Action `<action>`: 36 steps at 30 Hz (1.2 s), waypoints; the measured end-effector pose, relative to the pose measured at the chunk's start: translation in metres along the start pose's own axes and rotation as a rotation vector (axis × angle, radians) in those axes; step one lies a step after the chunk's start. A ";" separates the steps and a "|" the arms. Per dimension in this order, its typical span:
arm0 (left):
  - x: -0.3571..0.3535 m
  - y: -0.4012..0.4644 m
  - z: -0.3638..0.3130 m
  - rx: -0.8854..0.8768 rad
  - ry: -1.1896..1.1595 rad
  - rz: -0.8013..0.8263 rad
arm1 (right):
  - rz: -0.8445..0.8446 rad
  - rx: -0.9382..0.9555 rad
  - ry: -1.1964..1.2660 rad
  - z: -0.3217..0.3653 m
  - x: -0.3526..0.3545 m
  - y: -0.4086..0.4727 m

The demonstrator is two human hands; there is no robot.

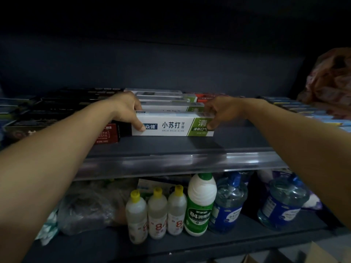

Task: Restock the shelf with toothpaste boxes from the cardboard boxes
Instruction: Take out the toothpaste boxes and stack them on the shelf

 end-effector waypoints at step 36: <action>0.011 -0.074 -0.245 -0.390 0.054 -0.095 | -0.169 -0.043 -0.162 -0.051 0.003 -0.169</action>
Point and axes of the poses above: each hand's wrist, its own y-axis towards the middle knuckle, its own x-axis out of the back of the hand, z = x × y, the point moved 8 cm from there along y, towards the middle knuckle, and after that the axes turned 14 degrees about y, right-handed, at the moved point
